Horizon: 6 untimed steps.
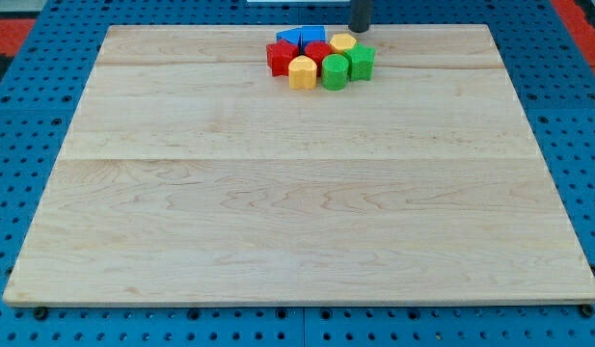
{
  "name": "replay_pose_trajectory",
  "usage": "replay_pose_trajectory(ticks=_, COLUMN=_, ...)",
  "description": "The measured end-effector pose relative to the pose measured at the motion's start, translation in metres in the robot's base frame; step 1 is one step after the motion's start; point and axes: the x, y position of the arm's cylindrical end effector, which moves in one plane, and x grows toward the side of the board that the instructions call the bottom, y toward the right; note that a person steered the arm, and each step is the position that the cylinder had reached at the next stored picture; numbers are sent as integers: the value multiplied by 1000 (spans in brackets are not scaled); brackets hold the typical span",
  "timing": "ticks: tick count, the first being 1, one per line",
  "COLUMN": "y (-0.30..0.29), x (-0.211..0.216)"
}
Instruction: Separate the green star along with green circle from the group of blocks
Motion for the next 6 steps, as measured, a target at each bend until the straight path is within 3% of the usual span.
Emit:
replay_pose_trajectory(ticks=1, y=0, x=18)
replay_pose_trajectory(ticks=2, y=2, x=67)
replay_pose_trajectory(ticks=4, y=-43, x=124)
replay_pose_trajectory(ticks=6, y=-63, x=129)
